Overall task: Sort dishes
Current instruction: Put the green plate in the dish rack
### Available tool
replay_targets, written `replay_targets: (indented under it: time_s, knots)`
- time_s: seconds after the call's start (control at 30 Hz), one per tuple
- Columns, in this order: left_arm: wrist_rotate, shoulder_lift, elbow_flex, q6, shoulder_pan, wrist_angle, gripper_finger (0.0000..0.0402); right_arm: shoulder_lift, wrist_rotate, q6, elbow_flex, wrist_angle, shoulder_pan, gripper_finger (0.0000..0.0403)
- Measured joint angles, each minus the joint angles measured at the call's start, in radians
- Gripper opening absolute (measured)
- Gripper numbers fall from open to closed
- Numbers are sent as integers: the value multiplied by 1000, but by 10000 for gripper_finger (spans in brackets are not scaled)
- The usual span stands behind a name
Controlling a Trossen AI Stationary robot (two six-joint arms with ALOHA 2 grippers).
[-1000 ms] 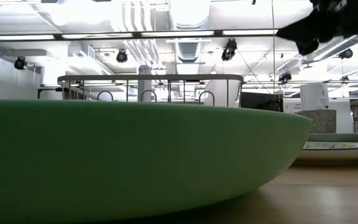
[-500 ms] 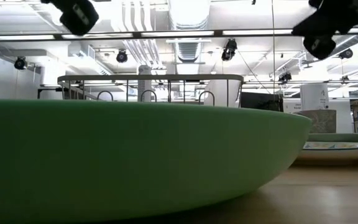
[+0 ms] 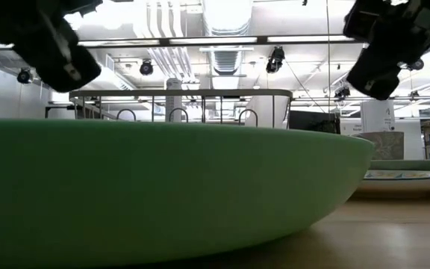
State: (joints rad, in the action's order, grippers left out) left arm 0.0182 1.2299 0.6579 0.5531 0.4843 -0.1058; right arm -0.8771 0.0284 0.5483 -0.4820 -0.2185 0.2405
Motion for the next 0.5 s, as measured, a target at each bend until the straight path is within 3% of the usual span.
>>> replay_targets:
  time_s: [0.27, 0.5]
  knots:
    - [-7, 82, 19, 87, 78, 3, 0, -209, 1, 115, 0, 199, 68, 23]
    - [-6, 167, 48, 96, 133, 5, 0, -351, 50, 215, -90, 207, 141, 23]
